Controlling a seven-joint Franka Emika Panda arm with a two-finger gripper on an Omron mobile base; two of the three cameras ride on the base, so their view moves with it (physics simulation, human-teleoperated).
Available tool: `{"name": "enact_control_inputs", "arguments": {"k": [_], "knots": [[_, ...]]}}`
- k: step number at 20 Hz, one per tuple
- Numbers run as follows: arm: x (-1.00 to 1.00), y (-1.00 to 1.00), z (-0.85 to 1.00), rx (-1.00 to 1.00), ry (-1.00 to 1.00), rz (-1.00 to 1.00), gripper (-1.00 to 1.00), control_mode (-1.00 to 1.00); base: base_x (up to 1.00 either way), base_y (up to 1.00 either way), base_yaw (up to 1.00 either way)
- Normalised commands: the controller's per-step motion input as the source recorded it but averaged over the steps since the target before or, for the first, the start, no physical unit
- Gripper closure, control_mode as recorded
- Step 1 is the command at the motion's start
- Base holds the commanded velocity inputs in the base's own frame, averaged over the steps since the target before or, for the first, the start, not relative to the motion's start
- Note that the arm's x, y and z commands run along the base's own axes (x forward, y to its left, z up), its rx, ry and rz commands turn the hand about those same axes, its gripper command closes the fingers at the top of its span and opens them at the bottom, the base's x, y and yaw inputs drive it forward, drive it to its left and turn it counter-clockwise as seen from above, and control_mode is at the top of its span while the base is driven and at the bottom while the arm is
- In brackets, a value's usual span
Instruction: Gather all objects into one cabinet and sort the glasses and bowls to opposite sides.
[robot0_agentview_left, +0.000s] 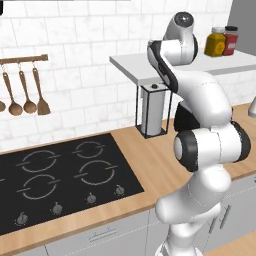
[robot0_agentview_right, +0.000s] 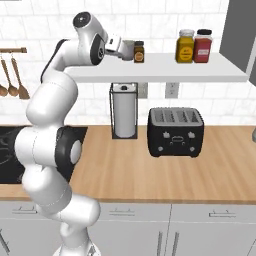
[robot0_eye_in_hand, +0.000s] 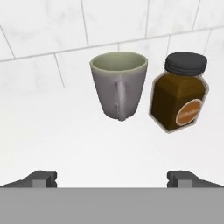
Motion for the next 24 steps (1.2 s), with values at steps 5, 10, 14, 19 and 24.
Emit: {"name": "enact_control_inputs", "arguments": {"k": [5, 10, 14, 19, 24], "knots": [[0.27, -0.15, 0.0, 0.0, 0.0, 0.0, -1.0, -1.0, 0.0, 0.0, 0.0], [0.43, -0.03, 0.0, 0.0, 0.0, 0.0, -1.0, -1.0, 0.0, 0.0, 0.0], [0.3, 0.0, 0.0, 0.0, 0.0, 0.0, -1.0, -1.0, 0.0, 0.0, 0.0], [0.08, 0.0, 0.0, 0.0, 0.0, 0.0, -1.0, -1.0, 0.0, 0.0, 0.0], [0.24, 0.0, 0.0, 0.0, 0.0, 0.0, -1.0, -1.0, 0.0, 0.0, 0.0]]}}
